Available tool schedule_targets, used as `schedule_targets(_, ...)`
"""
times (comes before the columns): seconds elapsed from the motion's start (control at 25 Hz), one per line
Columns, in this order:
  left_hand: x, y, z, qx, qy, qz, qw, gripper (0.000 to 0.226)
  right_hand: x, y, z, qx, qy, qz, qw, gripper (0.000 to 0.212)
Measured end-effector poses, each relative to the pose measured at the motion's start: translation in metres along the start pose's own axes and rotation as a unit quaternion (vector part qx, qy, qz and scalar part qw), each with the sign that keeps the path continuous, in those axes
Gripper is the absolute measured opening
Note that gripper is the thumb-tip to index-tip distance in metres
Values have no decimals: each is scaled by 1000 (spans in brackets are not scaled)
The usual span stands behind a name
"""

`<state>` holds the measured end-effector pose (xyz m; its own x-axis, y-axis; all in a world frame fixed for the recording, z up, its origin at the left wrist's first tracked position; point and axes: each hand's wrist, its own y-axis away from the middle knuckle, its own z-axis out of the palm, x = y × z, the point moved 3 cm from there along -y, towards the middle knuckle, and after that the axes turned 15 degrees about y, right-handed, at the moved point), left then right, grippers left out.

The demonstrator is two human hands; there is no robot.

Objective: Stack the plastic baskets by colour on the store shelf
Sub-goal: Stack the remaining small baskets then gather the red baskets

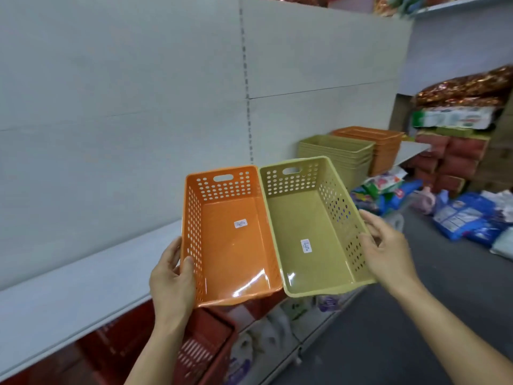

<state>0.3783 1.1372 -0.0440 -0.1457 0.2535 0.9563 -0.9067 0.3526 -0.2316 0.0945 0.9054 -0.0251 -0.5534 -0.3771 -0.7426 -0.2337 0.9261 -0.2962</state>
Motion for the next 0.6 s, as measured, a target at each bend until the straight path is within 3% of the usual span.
schedule_targets(0.4, -20, 10, 186, -99, 12, 10, 995, 42, 107, -91, -107, 69, 20, 40, 997, 48)
schedule_targets(0.6, -37, -28, 258, -76, 4, 32, 997, 43, 137, -177, -121, 71, 3, 19, 997, 47)
